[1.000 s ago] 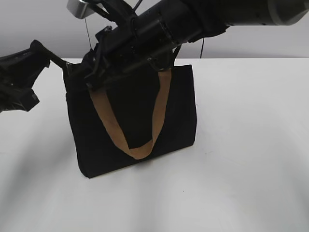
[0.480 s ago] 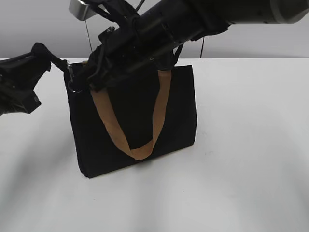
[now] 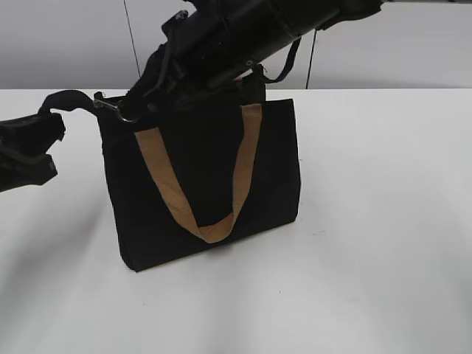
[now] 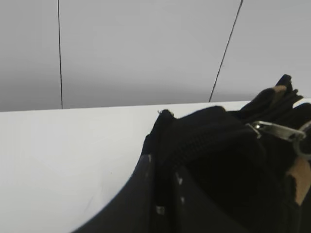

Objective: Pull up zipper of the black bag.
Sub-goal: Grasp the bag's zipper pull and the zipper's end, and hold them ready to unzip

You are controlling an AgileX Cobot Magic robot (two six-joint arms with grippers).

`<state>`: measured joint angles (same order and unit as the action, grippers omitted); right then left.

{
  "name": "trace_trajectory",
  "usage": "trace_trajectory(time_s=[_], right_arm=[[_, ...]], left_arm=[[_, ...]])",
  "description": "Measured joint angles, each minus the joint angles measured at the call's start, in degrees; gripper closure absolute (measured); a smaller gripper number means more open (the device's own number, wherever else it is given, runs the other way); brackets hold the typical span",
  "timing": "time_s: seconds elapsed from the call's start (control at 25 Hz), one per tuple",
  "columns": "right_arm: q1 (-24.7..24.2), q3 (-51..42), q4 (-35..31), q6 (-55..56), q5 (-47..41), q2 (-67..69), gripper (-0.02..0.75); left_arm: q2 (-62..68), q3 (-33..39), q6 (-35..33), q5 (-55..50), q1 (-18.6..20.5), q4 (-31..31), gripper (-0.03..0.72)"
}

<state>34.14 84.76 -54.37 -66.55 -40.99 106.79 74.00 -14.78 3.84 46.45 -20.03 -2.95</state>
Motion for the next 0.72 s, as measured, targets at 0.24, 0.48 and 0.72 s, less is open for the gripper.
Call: trace_trajectory(time_s=[0.24, 0.48, 0.72], right_arm=[[-1.77, 0.00, 0.10, 1.85, -0.04, 0.00, 0.739], [-1.76, 0.00, 0.14, 2.20, 0.77, 0.12, 0.739], [-1.76, 0.00, 0.17, 2.27, 3.41, 0.43, 0.739]], left_arm=[[0.00, 0.00, 0.00, -6.41, 0.32, -0.12, 0.661], [0.00, 0.00, 0.00, -8.81, 0.32, 0.63, 0.662], [0.00, -0.11, 0.00, -12.31, 0.32, 4.92, 0.662]])
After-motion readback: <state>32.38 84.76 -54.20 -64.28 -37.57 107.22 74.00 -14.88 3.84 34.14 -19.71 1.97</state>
